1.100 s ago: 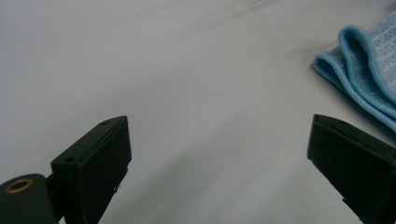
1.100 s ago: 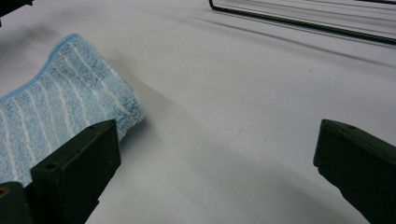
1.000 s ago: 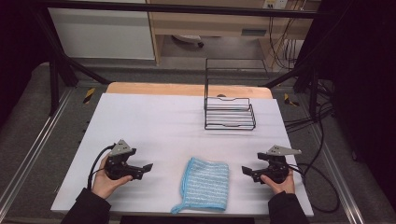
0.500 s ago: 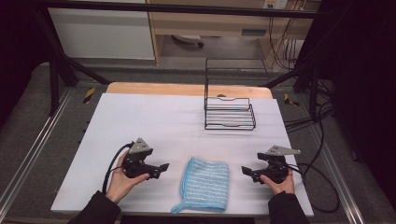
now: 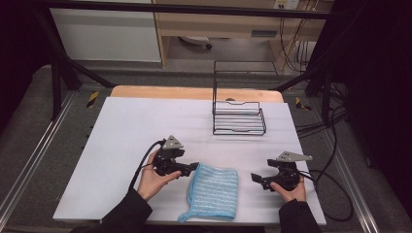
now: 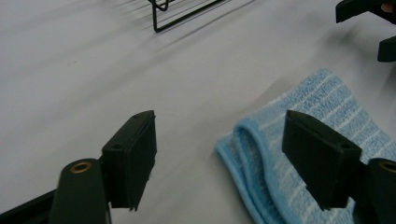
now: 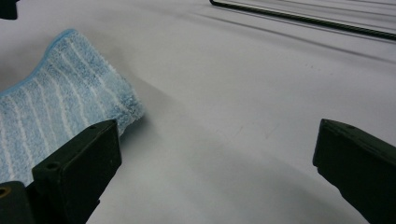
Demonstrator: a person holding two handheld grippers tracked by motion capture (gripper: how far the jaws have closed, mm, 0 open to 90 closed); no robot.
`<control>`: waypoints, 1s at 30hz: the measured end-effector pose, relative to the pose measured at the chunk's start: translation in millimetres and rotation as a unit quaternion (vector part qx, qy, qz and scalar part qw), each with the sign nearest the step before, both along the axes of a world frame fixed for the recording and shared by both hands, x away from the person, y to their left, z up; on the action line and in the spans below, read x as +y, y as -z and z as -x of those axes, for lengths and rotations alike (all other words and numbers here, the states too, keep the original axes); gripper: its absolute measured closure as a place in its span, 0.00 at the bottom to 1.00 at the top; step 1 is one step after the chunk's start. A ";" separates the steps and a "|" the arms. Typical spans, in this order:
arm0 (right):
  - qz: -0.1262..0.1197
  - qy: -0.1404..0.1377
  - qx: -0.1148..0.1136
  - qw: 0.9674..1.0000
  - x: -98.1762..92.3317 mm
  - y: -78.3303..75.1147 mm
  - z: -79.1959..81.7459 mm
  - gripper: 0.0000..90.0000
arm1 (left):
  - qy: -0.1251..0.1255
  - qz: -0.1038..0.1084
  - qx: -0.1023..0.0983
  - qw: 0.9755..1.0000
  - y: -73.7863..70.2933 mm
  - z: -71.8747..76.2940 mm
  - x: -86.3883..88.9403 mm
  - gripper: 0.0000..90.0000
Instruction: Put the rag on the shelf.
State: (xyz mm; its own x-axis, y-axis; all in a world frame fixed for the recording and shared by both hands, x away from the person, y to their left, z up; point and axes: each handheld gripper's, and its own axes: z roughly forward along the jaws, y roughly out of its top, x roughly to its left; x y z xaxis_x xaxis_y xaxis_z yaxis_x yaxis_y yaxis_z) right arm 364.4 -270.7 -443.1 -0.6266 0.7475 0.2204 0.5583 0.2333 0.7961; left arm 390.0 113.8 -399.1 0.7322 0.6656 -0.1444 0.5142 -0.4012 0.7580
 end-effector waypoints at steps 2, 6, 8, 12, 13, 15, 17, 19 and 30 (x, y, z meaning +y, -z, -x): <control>0.000 -0.001 0.002 1.000 0.6 0.1 0.2 0.02 | 0.000 -0.007 0.008 1.000 3.8 -4.6 -9.3 0.36; 0.001 -0.001 0.002 1.000 0.5 -0.2 -0.1 0.02 | 0.010 -0.027 0.029 0.999 16.1 -10.7 -22.3 0.46; 0.003 -0.002 0.003 1.000 0.5 0.0 -0.1 0.02 | 0.020 -0.043 0.034 0.998 21.8 -10.9 -24.7 0.50; 0.004 -0.003 0.004 1.000 1.3 0.7 -0.4 0.02 | 0.017 -0.046 0.049 0.998 31.7 -10.6 -25.6 0.56; 0.006 -0.006 0.003 1.000 1.4 0.9 -0.9 0.02 | 0.018 -0.049 0.050 0.997 33.4 -10.5 -26.1 0.59; 0.006 -0.006 0.003 1.000 1.6 0.6 -0.8 0.02 | 0.019 -0.052 0.054 0.997 35.8 -10.4 -27.9 0.62; 0.004 -0.006 0.003 1.000 1.7 0.6 -0.9 0.02 | 0.020 -0.051 0.057 0.997 37.5 -10.1 -29.5 0.65; 0.004 -0.006 0.004 1.000 1.9 0.5 -1.0 0.02 | 0.018 -0.051 0.059 0.997 39.3 -9.3 -30.9 0.67; -0.002 -0.012 0.013 1.000 6.8 -3.5 -0.8 0.08 | 0.006 -0.035 0.080 0.996 44.7 -8.1 -31.7 0.73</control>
